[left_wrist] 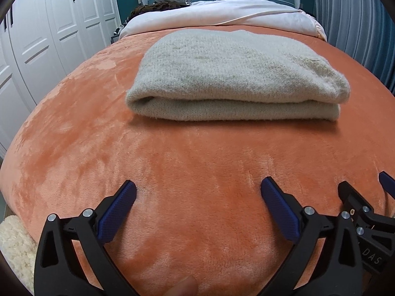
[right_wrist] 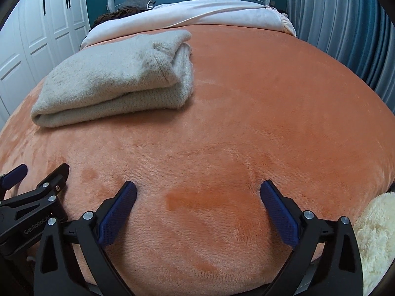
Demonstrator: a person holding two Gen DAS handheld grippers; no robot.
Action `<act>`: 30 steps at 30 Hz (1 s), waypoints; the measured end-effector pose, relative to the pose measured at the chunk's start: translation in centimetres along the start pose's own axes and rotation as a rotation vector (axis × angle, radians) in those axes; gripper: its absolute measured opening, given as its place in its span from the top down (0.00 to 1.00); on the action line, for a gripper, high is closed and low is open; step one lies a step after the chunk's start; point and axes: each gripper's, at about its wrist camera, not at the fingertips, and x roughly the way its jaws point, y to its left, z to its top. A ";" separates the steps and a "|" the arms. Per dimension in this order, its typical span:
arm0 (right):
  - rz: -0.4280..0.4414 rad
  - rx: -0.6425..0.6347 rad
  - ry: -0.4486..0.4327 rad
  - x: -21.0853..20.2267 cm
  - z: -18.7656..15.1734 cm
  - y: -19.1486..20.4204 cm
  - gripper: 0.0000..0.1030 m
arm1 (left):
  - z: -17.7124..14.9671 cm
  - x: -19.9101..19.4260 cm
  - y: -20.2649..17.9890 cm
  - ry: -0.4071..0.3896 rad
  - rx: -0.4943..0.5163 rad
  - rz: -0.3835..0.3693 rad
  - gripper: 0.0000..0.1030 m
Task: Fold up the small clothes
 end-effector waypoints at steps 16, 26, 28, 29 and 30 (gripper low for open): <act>-0.012 -0.004 -0.001 0.1 0.0 0.4 0.05 | -0.1 0.0 -0.1 0.000 0.009 0.017 0.04; -0.021 -0.003 -0.005 -0.1 -0.2 1.7 0.05 | 0.1 0.2 0.1 0.006 -0.008 0.018 0.04; -0.022 -0.002 -0.005 -0.1 -0.2 1.8 0.05 | 0.2 0.3 0.2 0.007 -0.010 0.018 0.04; -0.023 -0.003 -0.005 -0.1 -0.2 1.8 0.05 | 0.2 0.4 0.3 0.007 -0.012 0.016 0.04; -0.025 -0.005 -0.005 -0.1 -0.2 1.8 0.05 | 0.3 0.5 0.4 0.007 -0.014 0.013 0.04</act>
